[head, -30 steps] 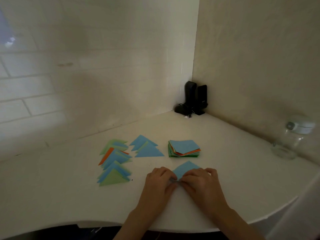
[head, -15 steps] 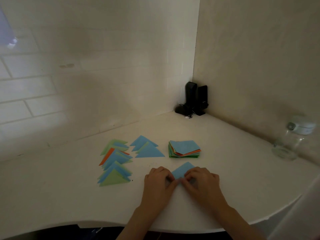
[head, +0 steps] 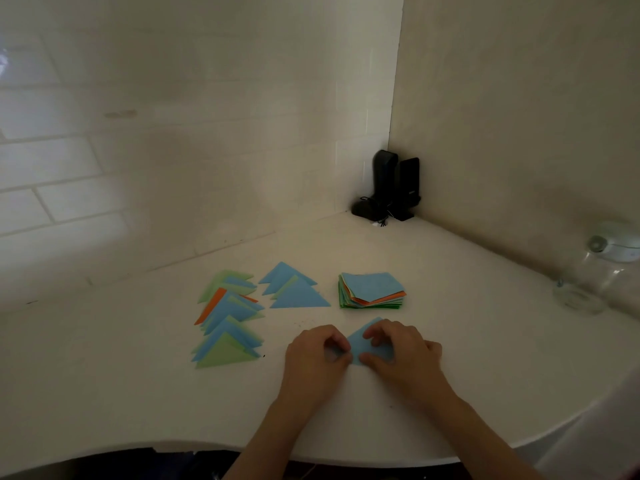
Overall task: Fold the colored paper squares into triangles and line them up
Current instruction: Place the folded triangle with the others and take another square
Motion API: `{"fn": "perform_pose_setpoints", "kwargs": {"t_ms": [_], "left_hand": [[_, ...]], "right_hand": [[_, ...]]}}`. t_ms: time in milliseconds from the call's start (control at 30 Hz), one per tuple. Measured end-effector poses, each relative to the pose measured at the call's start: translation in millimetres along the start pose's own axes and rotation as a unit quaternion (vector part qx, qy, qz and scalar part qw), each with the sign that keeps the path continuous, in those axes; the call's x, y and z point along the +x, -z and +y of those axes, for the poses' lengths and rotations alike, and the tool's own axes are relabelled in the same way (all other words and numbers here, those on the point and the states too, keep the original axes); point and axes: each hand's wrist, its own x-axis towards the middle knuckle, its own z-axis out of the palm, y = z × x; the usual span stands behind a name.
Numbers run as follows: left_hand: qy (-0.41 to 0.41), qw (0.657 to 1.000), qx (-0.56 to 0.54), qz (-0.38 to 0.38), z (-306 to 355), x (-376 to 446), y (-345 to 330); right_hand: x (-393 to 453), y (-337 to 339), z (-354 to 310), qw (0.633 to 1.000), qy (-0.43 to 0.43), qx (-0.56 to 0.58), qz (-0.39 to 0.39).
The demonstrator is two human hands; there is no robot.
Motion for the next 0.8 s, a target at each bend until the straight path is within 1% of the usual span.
{"fn": "perform_pose_setpoints", "kwargs": {"t_ms": [133,267,400,467,533,633,733,800], "left_hand": [[0.002,1.000,-0.011,-0.009,-2,0,3],[-0.004,0.999,-0.035,-0.017,-2,0,5],[-0.005,0.994,-0.069,-0.084,-2,1,16],[-0.021,0.991,-0.064,-0.118,-4,0,21],[-0.038,0.989,-0.050,-0.136,-6,-4,24],[-0.096,0.989,-0.003,-0.113,-7,-10,22],[-0.163,0.984,0.043,-0.060,-10,-13,15],[-0.200,0.975,0.088,-0.040,-14,-11,13]], "right_hand": [[6,7,4,0.998,-0.021,0.029,-0.058],[5,12,10,0.996,-0.010,0.049,-0.071],[1,15,6,0.996,0.013,0.004,-0.085],[0,13,2,0.996,0.019,-0.023,-0.087],[-1,11,-1,0.994,0.024,-0.058,-0.088],[0,9,-3,0.991,0.052,-0.073,-0.096],[2,16,1,0.989,0.076,-0.018,-0.125],[3,20,6,0.984,0.093,0.005,-0.150]]}}
